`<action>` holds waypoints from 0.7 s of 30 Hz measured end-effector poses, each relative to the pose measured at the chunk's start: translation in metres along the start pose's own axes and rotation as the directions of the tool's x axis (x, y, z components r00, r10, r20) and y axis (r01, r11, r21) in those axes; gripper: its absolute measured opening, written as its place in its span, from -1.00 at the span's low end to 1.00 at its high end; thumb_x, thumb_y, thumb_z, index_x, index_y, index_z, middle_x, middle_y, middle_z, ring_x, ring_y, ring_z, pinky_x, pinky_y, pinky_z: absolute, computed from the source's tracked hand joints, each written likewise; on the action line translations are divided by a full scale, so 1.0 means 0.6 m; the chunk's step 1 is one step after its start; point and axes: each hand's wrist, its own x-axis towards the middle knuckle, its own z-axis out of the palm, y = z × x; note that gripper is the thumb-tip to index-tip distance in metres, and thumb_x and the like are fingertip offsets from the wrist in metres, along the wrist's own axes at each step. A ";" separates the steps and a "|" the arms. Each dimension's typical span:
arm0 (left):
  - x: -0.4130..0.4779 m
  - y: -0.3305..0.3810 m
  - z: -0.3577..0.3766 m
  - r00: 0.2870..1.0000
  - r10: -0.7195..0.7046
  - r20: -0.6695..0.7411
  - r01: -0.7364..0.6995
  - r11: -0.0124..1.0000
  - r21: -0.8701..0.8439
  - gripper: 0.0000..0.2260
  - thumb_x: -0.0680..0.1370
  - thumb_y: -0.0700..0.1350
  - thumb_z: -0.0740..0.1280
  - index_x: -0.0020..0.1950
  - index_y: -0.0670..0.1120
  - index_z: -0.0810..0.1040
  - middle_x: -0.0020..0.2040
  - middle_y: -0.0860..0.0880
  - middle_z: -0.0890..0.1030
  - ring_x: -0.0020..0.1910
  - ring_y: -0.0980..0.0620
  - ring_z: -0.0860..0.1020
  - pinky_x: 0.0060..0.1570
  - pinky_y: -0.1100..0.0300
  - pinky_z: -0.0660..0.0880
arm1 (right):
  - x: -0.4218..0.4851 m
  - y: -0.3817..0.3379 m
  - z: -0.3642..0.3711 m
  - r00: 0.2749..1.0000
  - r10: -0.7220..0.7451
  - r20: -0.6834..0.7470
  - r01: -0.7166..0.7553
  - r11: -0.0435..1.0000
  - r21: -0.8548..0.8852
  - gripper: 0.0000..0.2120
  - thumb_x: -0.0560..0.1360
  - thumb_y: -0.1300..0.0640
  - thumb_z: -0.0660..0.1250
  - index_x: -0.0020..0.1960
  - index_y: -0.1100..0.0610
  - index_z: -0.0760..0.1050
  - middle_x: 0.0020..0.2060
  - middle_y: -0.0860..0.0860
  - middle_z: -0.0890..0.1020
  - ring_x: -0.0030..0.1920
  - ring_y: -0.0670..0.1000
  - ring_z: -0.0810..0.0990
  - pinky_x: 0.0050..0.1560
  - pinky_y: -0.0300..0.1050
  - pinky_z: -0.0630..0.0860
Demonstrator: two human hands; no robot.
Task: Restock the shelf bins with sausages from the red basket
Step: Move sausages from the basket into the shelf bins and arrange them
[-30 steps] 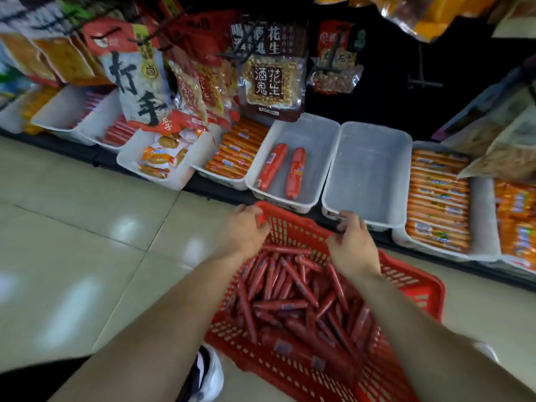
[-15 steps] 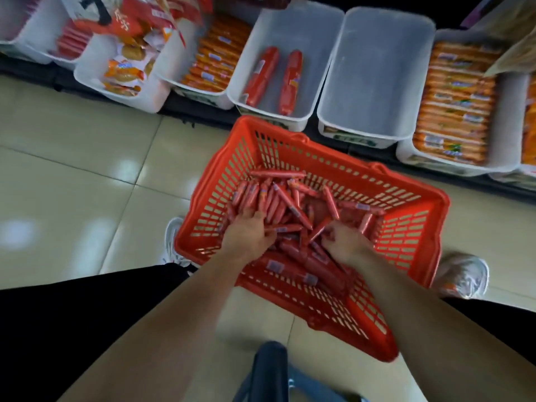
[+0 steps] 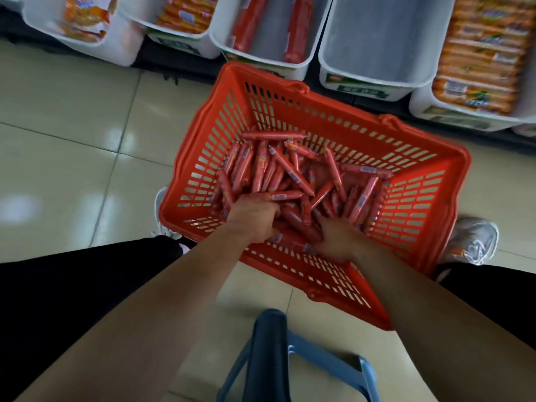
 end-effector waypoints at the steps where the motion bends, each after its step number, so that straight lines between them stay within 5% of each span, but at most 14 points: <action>1: -0.001 0.001 0.003 1.000 0.014 0.026 -0.016 0.999 0.045 -0.58 0.42 0.23 0.44 0.21 0.09 0.60 0.23 0.03 0.60 0.23 -0.06 0.54 0.21 0.05 0.47 | -0.001 0.003 0.005 1.000 0.013 0.008 -0.013 1.000 -0.021 0.04 0.38 -0.36 0.38 0.63 0.03 -0.07 0.59 0.15 0.10 0.53 0.25 0.21 0.47 0.03 0.26; 7: 0.002 0.004 0.011 0.976 -0.047 0.215 0.040 0.999 0.035 -0.45 0.48 0.26 0.37 0.40 0.04 0.47 0.36 -0.06 0.51 0.39 -0.13 0.38 0.36 -0.11 0.38 | -0.026 0.023 0.028 0.992 0.123 0.024 -0.125 0.984 0.128 -0.10 0.37 -0.43 0.33 0.52 0.07 0.23 0.48 0.15 0.35 0.41 0.22 0.40 0.37 0.09 0.40; 13: -0.003 0.018 0.008 0.967 -0.039 0.253 0.053 0.997 -0.048 -0.48 0.42 0.16 0.50 0.31 -0.03 0.55 0.28 -0.10 0.56 0.23 -0.12 0.54 0.25 0.01 0.48 | -0.036 0.012 0.003 0.991 0.126 0.043 -0.133 0.925 0.356 -0.25 0.36 -0.29 0.45 0.42 0.03 0.38 0.33 0.08 0.54 0.26 0.14 0.53 0.29 0.05 0.45; 21: -0.031 0.015 -0.037 0.939 -0.064 0.337 0.176 0.934 -0.312 -0.55 0.47 0.15 0.47 0.26 -0.05 0.57 0.19 -0.05 0.60 0.13 -0.05 0.57 0.14 0.11 0.48 | -0.080 0.001 -0.033 0.955 0.251 -0.157 -0.154 0.875 0.459 -0.36 0.45 -0.07 0.43 0.48 -0.03 0.31 0.27 0.10 0.57 0.23 0.20 0.56 0.21 -0.05 0.45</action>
